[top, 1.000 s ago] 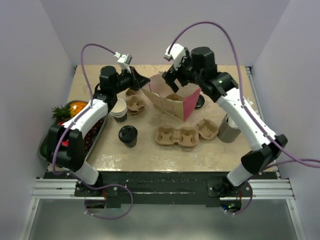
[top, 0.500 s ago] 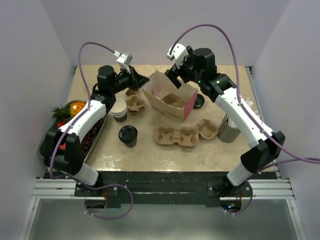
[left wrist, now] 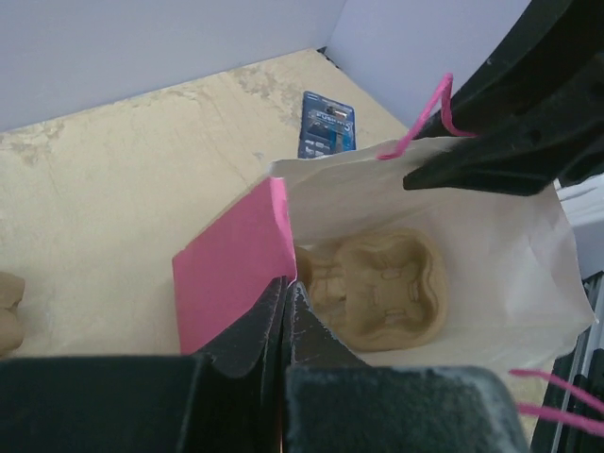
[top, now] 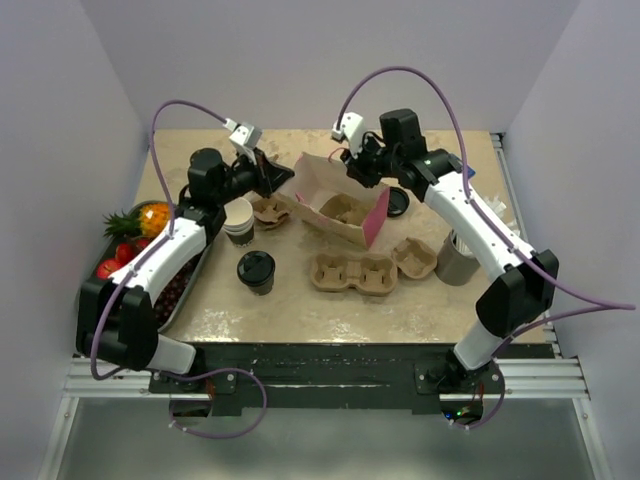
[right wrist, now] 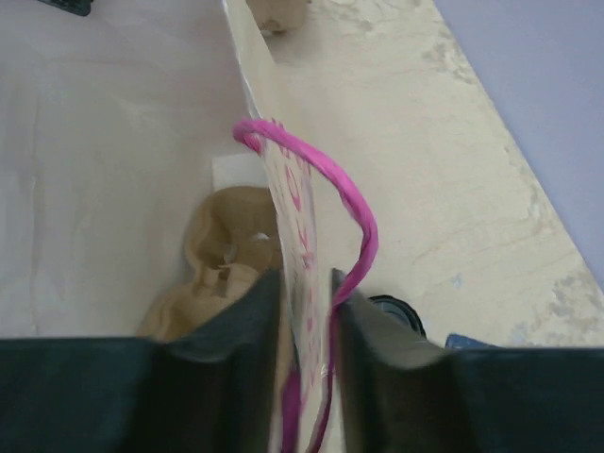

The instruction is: Pack the takeout coffee

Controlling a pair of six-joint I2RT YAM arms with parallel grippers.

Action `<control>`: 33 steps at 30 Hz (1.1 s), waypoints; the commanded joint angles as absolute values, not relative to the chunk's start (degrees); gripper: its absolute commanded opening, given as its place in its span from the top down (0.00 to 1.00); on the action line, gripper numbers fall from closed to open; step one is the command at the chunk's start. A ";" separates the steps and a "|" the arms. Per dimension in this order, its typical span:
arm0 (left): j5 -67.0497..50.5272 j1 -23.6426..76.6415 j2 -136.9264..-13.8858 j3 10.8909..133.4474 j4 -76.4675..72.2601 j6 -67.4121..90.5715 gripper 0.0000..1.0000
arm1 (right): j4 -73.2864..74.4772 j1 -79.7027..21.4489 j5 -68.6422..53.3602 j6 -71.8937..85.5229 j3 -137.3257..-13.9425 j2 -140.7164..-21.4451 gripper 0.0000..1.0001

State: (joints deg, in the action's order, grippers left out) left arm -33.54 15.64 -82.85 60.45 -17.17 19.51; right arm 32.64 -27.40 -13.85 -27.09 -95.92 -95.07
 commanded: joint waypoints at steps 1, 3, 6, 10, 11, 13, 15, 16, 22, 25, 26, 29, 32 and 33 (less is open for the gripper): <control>-32.44 16.78 -76.04 55.65 -24.95 15.04 1.00 | 34.46 -28.74 -21.18 -32.07 -92.48 -90.27 0.84; -30.77 18.01 -72.08 51.34 -27.76 10.04 1.00 | 32.35 -29.97 -20.74 -34.45 -89.75 -88.43 0.93; -31.11 20.30 -68.65 48.26 -27.60 3.80 1.00 | 24.02 -31.55 -19.52 -35.33 -81.94 -82.64 1.00; -29.80 24.77 -64.69 45.53 -27.07 -4.46 1.00 | 11.38 -34.54 -16.53 -38.32 -70.26 -73.50 1.00; -29.27 25.57 -63.47 44.92 -26.90 -7.96 1.00 | 9.77 -35.67 -15.13 -39.36 -69.01 -72.69 1.00; -27.78 27.06 -62.50 43.95 -26.28 -11.41 1.00 | 6.87 -36.65 -13.89 -40.16 -67.07 -71.72 1.00; -27.42 27.33 -61.17 42.54 -25.23 -14.93 1.00 | 6.94 -37.09 -13.62 -40.34 -68.11 -72.15 1.00; -27.16 27.33 -60.91 42.10 -24.88 -15.38 1.00 | 7.81 -37.09 -13.71 -40.34 -68.55 -72.42 1.00; -27.33 27.33 -62.31 42.36 -23.12 -15.30 1.00 | 6.16 -37.09 -12.75 -39.82 -69.34 -74.44 1.00; -25.23 27.25 -63.63 44.12 -22.24 -13.10 1.00 | 6.77 -37.09 -10.56 -37.19 -72.41 -76.90 1.00; -22.88 27.16 -63.98 45.17 -21.80 -10.14 1.00 | 6.85 -36.92 -10.02 -36.05 -73.20 -77.43 1.00; -23.72 25.06 -65.65 48.50 -20.13 -2.50 1.00 | 9.04 -36.48 -10.37 -33.85 -77.86 -80.32 1.00; -26.09 23.03 -67.93 55.88 -15.58 5.32 1.00 | 15.80 -34.90 -12.82 -30.69 -88.38 -85.24 1.00; -27.15 21.37 -68.64 57.73 -14.60 7.36 1.00 | 18.26 -34.20 -14.22 -29.89 -94.86 -86.73 1.00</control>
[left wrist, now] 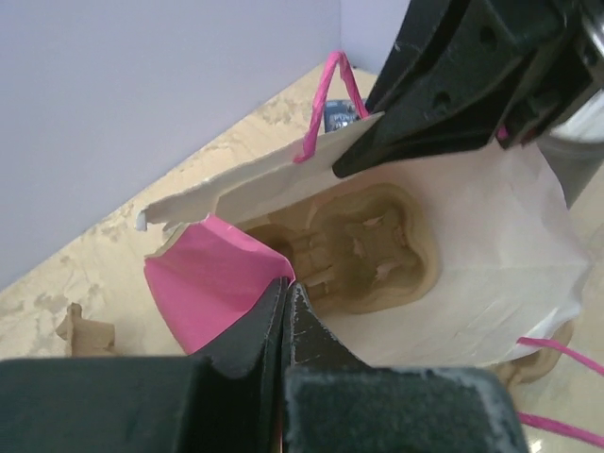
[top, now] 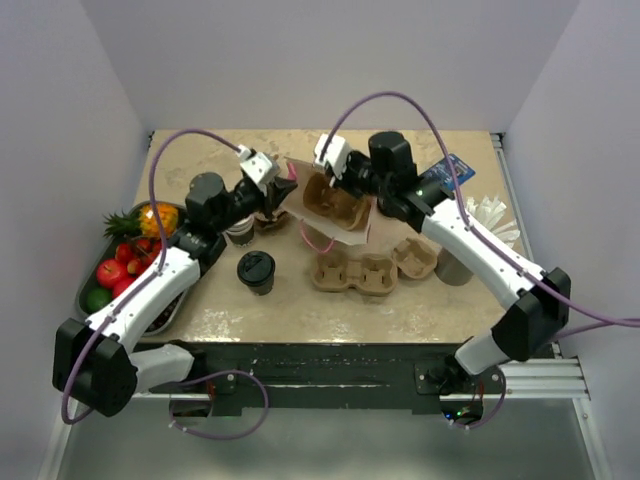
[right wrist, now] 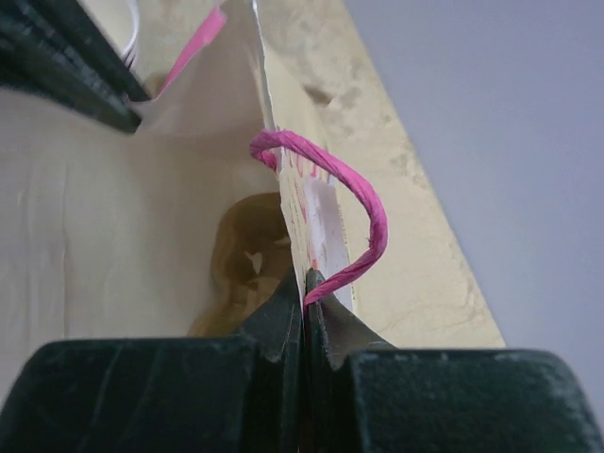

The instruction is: Pack the takeout coffee

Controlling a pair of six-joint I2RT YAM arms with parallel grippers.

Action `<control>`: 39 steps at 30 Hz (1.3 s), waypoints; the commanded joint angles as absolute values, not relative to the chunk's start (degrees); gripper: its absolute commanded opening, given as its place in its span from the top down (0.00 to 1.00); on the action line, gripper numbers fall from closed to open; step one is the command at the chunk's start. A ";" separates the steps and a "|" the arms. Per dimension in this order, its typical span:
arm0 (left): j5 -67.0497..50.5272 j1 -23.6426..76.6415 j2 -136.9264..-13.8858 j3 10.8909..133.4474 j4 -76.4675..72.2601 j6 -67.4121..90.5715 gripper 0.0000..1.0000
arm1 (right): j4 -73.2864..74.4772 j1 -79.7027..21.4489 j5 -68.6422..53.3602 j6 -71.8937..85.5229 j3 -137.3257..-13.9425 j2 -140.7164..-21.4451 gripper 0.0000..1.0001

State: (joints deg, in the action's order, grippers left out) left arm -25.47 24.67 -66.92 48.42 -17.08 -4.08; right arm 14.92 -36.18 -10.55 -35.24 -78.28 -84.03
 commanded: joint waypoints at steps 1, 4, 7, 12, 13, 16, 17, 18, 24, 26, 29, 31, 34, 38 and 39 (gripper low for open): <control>-28.90 19.97 -70.64 60.88 -13.89 9.91 1.00 | 23.41 -32.80 -15.72 -29.10 -97.97 -90.49 0.99; -35.23 15.74 -75.04 65.98 -11.96 19.14 1.00 | 32.65 -28.85 -18.80 -26.47 -107.90 -97.79 0.95; -34.10 14.86 -76.99 69.25 -11.07 21.88 1.00 | 38.38 -25.85 -20.48 -21.55 -116.87 -102.47 0.71; -33.93 14.07 -80.76 72.77 -9.76 25.22 1.00 | 44.92 -25.23 -15.04 -15.39 -132.97 -109.60 0.19; -33.06 14.06 -82.25 74.17 -8.97 25.83 1.00 | 42.91 -25.22 -14.59 -12.94 -132.63 -108.90 0.11; -31.81 14.06 -85.67 77.50 -7.12 27.42 1.00 | 40.96 -25.22 -15.03 -10.56 -133.15 -106.97 0.01; -33.21 14.06 -86.65 78.30 -7.29 27.68 1.00 | 40.26 -25.14 -15.20 -9.94 -133.15 -106.35 0.01; -33.83 14.06 -88.84 79.18 -7.38 28.38 1.00 | 39.47 -25.05 -15.90 -9.32 -132.55 -105.39 0.01; -28.31 14.33 -91.58 78.84 -7.39 32.61 1.00 | 38.76 -24.79 -15.66 -8.61 -129.82 -102.66 0.01; -25.51 14.33 -91.32 78.75 -6.07 32.70 1.00 | 39.81 -24.61 -13.37 -8.79 -128.51 -101.43 0.01; -22.78 14.33 -91.67 79.63 -4.13 32.08 1.00 | 40.61 -24.43 -19.74 -11.59 -121.33 -98.18 0.08; -21.54 14.33 -92.28 80.50 -3.61 32.25 1.00 | 41.21 -24.52 -23.27 -16.75 -117.44 -96.60 0.12; -22.49 14.24 -92.81 81.30 -5.26 30.86 0.83 | 41.75 -24.43 -16.56 -15.14 -114.17 -94.84 0.19; -22.77 14.24 -91.85 81.74 -5.28 27.96 0.52 | 40.78 -24.26 -5.19 -6.87 -110.41 -91.86 0.14; -22.68 14.24 -91.58 81.74 -5.19 27.25 0.47 | 40.61 -24.34 -6.49 -5.12 -109.61 -91.41 0.14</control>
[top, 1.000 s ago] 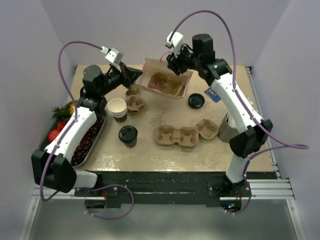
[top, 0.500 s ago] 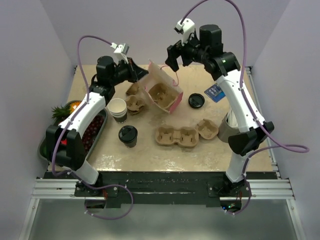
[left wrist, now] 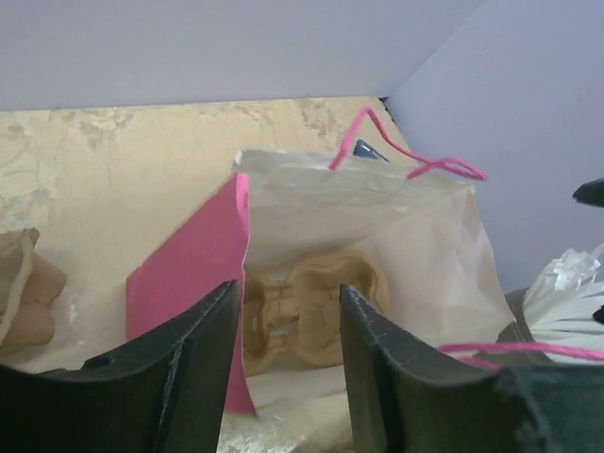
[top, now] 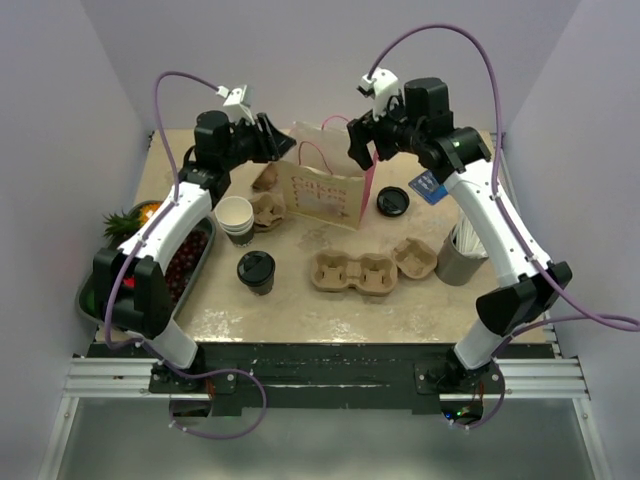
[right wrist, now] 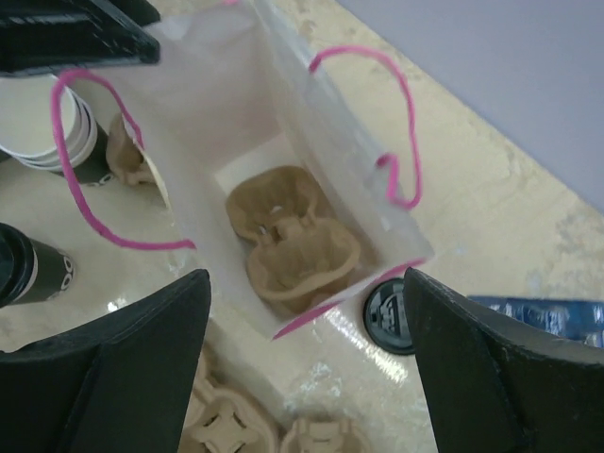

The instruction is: Pack the takeout coffee

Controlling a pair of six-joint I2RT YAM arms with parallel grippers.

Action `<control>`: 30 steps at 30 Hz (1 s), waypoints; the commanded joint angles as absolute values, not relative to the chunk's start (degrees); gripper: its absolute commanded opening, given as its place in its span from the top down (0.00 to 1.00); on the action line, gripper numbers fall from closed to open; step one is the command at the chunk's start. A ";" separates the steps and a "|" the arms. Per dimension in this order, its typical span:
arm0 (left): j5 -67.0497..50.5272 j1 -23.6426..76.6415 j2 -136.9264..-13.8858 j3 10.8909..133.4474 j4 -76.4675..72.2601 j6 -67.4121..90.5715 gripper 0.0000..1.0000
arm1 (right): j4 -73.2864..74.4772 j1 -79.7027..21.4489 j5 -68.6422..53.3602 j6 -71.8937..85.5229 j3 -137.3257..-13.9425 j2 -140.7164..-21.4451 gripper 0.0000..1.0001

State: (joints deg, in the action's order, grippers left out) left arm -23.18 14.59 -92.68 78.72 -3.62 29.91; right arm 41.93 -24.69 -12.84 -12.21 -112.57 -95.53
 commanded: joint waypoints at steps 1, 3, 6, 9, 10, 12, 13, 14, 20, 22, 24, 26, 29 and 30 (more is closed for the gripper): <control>-22.68 14.24 -91.50 81.74 -5.01 26.38 0.46 | 40.87 -24.26 -7.20 -4.23 -109.16 -91.49 0.14; -22.41 14.24 -91.41 81.48 -4.92 25.67 0.45 | 42.79 -24.35 -7.99 -1.95 -109.16 -92.89 0.15; -22.32 14.24 -91.76 81.30 -5.45 24.44 0.45 | 42.63 -24.26 -7.56 -0.44 -108.54 -94.65 0.15; -22.59 14.24 -92.81 82.26 -5.19 22.68 0.45 | 41.84 -24.00 -7.47 2.35 -109.77 -97.02 0.15; -22.24 14.24 -93.07 82.61 -5.01 22.24 0.45 | 41.49 -23.73 -8.78 2.98 -110.91 -97.64 0.16; -22.15 14.15 -93.43 83.76 -4.66 20.14 0.45 | 41.04 -23.47 -9.66 2.82 -112.49 -98.87 0.16; -22.50 13.89 -93.08 83.93 -4.83 18.82 0.43 | 41.22 -23.38 -10.19 2.29 -114.07 -99.05 0.17; -23.20 13.80 -92.12 83.33 -5.36 16.89 0.40 | 41.22 -23.38 -9.76 1.76 -114.43 -99.14 0.17; -25.74 10.64 -93.68 87.16 -1.33 11.34 0.36 | 42.80 -21.27 -9.41 2.64 -115.84 -102.21 0.27; -27.67 10.55 -95.00 88.33 -0.61 13.09 0.37 | 42.63 -21.18 -9.14 3.16 -115.05 -102.74 0.30; -28.39 10.63 -96.41 88.24 -2.89 15.45 0.38 | 42.54 -21.18 -8.53 3.16 -114.87 -103.97 0.36; -29.35 10.72 -98.34 89.20 -3.60 17.13 0.38 | 42.89 -21.36 -8.18 3.16 -115.31 -105.37 0.38; -29.97 10.81 -101.15 91.66 -2.90 18.98 0.38 | 42.19 -21.27 -8.09 3.16 -115.22 -106.34 0.39; -29.62 10.81 -101.68 92.02 -2.73 19.51 0.38 | 42.10 -21.36 -8.09 3.51 -115.40 -106.52 0.40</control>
